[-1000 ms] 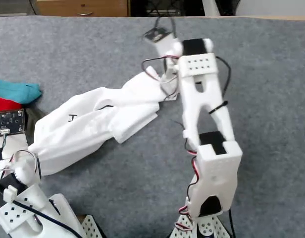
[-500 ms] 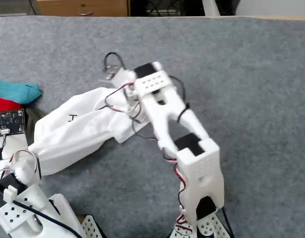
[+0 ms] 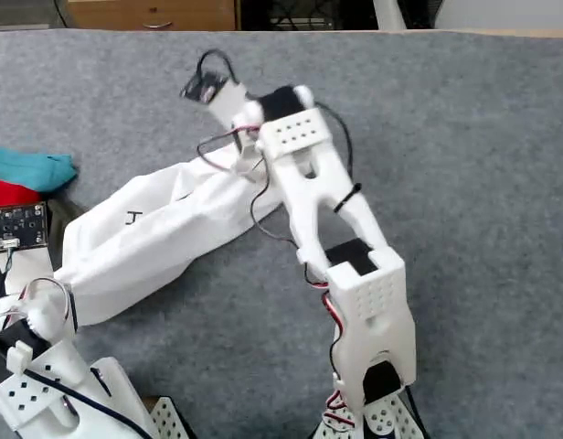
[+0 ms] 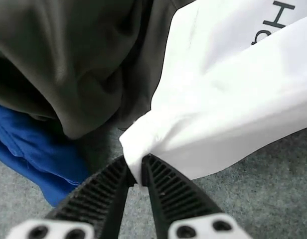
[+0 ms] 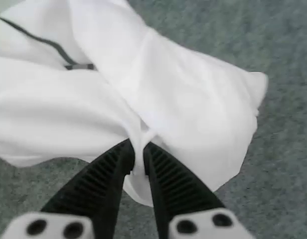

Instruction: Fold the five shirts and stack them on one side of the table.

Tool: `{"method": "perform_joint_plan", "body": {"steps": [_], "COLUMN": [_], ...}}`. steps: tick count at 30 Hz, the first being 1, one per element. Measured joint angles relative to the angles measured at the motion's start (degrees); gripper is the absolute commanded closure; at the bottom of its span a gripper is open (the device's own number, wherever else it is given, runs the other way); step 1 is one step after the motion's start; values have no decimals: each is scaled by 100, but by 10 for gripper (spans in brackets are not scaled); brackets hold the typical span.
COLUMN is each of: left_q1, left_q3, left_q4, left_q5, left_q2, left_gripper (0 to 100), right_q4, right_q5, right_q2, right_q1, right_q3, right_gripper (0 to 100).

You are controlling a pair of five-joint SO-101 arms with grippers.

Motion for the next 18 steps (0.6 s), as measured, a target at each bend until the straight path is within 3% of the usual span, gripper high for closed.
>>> {"method": "perform_joint_plan", "body": {"steps": [6,12,18], "left_q1": [0,9,18], "left_q3": [105,-123,-1116], "left_q4": [0,0,185], "left_q5": [0,0,0], "left_q2": [0,0,-35], "left_gripper": [971,971,971], "right_q4": [624,1565,1626], "right_q5": [-404,-958,-1433], "right_q2": [0,-35,-1292], "right_q1": [18,79,158], "right_q3": [-1125,-3376,-3991], "right_gripper": [984,983,983]}}
